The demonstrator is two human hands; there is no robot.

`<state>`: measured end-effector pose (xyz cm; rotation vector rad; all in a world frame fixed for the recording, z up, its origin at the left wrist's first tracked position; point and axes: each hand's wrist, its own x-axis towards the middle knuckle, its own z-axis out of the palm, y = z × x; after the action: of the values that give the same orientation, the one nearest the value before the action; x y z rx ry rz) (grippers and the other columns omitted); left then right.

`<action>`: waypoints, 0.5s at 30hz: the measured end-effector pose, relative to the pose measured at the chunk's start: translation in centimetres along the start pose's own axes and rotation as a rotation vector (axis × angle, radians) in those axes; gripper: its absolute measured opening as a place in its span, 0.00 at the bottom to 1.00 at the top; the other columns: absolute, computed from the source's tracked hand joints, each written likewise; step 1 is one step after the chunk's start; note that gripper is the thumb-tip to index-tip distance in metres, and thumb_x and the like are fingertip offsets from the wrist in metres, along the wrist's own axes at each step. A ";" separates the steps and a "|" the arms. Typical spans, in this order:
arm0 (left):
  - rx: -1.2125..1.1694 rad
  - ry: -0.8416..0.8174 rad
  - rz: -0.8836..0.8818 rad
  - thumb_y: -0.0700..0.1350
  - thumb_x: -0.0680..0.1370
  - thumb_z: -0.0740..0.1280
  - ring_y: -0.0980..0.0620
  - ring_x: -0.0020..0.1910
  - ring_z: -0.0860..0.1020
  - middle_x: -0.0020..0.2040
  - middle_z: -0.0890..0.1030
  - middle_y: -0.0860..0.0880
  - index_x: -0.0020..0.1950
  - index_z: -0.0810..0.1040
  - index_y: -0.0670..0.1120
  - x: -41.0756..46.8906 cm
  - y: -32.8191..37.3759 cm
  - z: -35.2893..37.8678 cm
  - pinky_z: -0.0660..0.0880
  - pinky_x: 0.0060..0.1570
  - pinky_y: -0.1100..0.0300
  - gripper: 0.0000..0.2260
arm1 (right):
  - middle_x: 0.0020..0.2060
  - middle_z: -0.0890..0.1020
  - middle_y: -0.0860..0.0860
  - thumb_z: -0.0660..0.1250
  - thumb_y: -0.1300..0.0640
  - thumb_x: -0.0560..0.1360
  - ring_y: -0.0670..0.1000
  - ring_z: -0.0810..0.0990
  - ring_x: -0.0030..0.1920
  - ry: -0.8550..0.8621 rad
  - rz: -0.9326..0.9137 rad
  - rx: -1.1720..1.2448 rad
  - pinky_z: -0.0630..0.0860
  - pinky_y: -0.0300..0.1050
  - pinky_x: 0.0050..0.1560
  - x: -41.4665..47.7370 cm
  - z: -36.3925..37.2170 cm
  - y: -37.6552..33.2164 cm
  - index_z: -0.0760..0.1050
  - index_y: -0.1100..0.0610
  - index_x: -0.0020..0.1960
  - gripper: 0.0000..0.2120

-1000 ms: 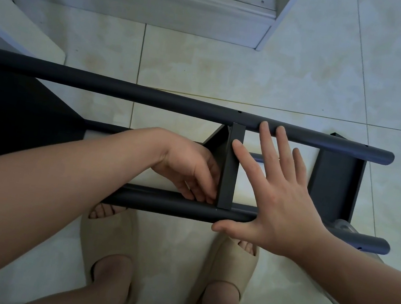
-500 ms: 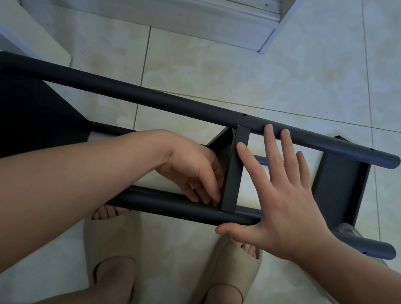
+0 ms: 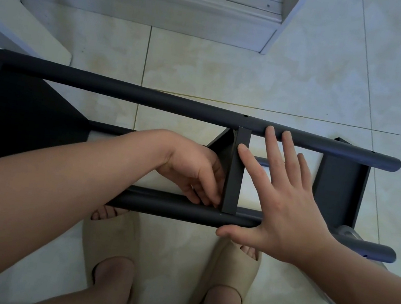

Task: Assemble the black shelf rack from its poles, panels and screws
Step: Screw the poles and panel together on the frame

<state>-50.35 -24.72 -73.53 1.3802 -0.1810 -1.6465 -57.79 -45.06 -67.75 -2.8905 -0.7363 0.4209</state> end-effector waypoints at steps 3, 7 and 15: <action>-0.016 -0.008 0.004 0.33 0.77 0.67 0.53 0.44 0.81 0.43 0.85 0.48 0.48 0.84 0.44 -0.1 0.1 0.0 0.77 0.52 0.58 0.08 | 0.82 0.45 0.59 0.57 0.18 0.64 0.63 0.39 0.81 0.002 0.001 0.002 0.51 0.73 0.76 0.0 0.0 -0.1 0.51 0.50 0.83 0.57; 0.028 0.018 -0.001 0.39 0.79 0.68 0.53 0.43 0.81 0.43 0.85 0.49 0.43 0.85 0.49 -0.2 0.1 0.1 0.78 0.51 0.56 0.09 | 0.82 0.46 0.59 0.57 0.18 0.65 0.63 0.40 0.81 0.005 -0.004 -0.005 0.52 0.73 0.76 0.0 0.1 -0.1 0.52 0.50 0.83 0.57; 0.007 0.024 0.032 0.33 0.78 0.68 0.53 0.45 0.81 0.45 0.84 0.47 0.51 0.82 0.42 0.0 0.0 0.1 0.77 0.54 0.58 0.07 | 0.82 0.46 0.60 0.58 0.18 0.65 0.64 0.41 0.81 0.017 -0.005 -0.007 0.54 0.74 0.75 0.0 0.2 0.0 0.52 0.50 0.83 0.57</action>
<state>-50.42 -24.72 -73.49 1.3947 -0.1947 -1.6035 -57.85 -45.08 -67.92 -2.8945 -0.7432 0.3943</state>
